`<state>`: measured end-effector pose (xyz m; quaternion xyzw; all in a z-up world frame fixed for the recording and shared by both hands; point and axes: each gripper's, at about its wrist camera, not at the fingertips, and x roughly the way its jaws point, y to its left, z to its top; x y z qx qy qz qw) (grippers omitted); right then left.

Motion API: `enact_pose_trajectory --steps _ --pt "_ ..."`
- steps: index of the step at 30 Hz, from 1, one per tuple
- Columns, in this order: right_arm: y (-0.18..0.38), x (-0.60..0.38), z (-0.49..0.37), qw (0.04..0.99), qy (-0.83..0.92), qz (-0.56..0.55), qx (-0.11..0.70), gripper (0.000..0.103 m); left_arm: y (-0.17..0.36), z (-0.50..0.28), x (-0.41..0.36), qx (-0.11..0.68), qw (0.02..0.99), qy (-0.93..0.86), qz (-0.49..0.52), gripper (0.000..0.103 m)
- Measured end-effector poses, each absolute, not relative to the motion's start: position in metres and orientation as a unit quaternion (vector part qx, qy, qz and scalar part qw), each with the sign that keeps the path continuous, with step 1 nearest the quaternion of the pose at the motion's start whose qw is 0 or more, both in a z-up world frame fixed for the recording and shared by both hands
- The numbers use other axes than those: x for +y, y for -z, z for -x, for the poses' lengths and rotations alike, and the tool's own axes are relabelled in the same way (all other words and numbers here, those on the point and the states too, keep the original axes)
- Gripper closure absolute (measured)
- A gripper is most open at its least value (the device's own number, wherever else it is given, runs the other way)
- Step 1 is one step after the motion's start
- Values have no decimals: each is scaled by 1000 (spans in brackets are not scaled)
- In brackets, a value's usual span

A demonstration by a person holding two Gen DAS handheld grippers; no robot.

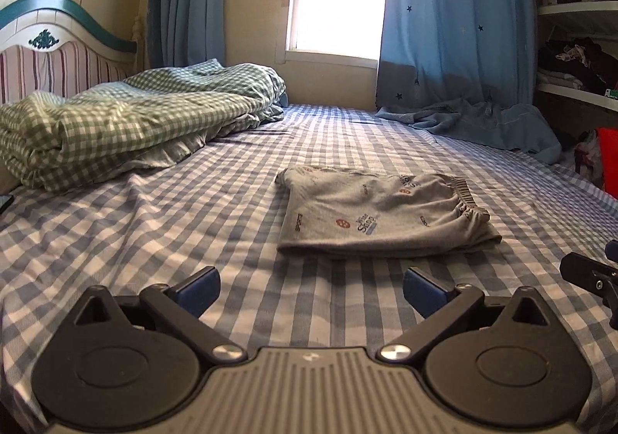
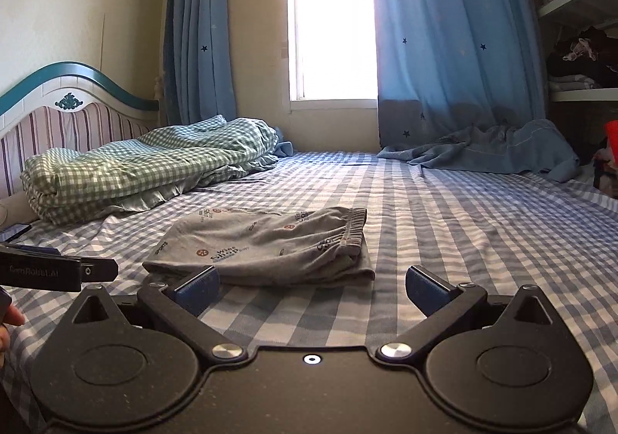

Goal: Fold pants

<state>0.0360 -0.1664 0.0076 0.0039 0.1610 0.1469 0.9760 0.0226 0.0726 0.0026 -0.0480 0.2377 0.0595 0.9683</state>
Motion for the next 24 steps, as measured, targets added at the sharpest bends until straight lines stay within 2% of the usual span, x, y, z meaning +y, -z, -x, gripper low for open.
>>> enact_pose_trajectory --steps 8,24 --pt "3 -175 -2 982 -120 5 148 1 10 2 72 240 967 -71 37 0" --pt "7 -179 2 980 -122 -2 160 1 13 11 70 247 965 -78 44 0"
